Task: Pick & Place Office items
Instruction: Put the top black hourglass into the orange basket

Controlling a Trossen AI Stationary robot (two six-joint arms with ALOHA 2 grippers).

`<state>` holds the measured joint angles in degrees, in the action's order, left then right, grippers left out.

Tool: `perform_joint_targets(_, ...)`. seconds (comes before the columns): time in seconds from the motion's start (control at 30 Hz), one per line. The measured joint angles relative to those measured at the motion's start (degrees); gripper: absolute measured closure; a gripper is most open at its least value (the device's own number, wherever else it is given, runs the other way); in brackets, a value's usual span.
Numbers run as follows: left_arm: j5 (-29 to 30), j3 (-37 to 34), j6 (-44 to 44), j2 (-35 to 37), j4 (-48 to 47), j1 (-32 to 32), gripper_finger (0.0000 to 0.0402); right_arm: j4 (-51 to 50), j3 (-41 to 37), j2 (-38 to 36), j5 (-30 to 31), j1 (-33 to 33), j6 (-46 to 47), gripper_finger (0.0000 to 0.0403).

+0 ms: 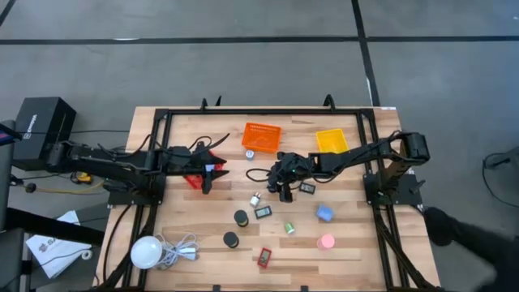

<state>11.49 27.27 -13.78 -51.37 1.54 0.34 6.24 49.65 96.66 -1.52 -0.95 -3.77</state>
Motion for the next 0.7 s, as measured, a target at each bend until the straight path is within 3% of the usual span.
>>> perform_joint_targets(0.7, -0.01, -0.02, 0.00, 0.00, 0.15, 0.00, 0.0211, -2.46, 1.82, -1.56, -0.08, -1.12, 0.59, 0.0194)
